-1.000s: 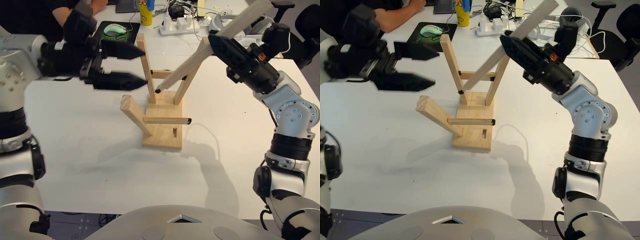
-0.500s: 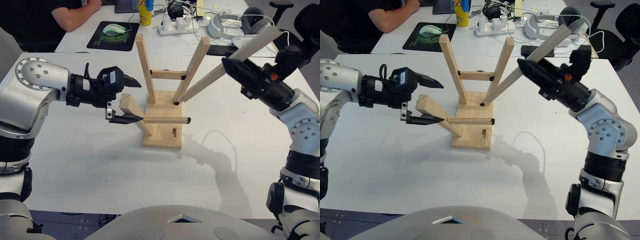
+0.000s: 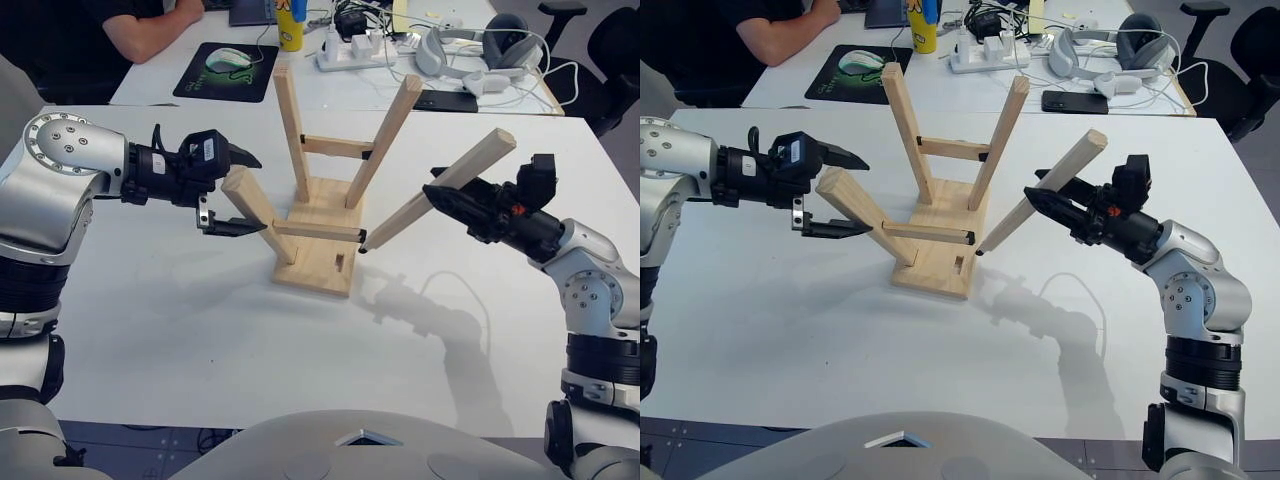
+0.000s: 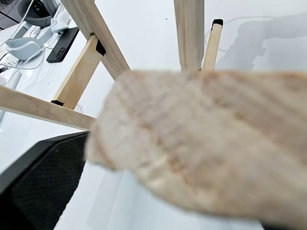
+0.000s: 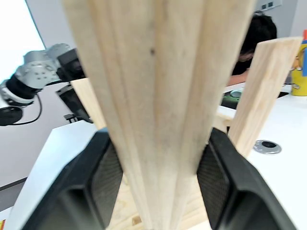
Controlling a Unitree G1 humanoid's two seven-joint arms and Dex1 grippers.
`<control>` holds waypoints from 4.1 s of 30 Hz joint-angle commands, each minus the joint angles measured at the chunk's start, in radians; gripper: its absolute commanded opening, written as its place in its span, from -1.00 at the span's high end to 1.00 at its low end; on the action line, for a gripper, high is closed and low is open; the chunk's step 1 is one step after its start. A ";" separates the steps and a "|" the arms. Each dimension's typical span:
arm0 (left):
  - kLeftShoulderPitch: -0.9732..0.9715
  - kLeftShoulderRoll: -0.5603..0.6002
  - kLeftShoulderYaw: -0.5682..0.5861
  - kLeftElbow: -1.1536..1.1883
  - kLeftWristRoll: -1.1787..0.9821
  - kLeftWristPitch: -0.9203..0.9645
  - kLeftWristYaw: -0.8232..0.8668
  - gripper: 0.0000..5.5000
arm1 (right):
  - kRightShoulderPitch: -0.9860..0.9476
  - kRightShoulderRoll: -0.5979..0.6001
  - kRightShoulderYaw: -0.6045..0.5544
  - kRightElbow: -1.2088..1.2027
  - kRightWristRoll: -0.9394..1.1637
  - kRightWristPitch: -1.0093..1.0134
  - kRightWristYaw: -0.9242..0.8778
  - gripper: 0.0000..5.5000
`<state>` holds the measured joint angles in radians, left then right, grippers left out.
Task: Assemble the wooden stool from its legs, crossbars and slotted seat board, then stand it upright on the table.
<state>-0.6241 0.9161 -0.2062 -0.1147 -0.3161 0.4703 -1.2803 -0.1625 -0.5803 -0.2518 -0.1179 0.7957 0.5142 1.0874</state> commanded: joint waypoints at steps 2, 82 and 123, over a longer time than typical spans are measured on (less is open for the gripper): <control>-0.036 -0.012 0.004 0.098 0.019 -0.025 -0.034 -0.81 | 0.043 0.033 0.053 -0.105 -0.013 -0.036 0.003 0.25; 0.148 -0.071 0.104 0.066 0.022 -0.012 0.074 -0.81 | 0.050 -0.093 0.666 -0.072 -0.330 0.069 -0.170 0.26; 0.197 -0.113 0.114 -0.005 0.003 0.010 0.152 -0.81 | -0.204 -0.052 0.945 0.078 -0.384 0.185 -0.120 0.26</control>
<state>-0.4542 0.8577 -0.0208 -0.0589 -0.3129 0.4718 -1.1329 -0.4918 -0.6667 0.3678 -0.1875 0.5658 0.4362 0.9073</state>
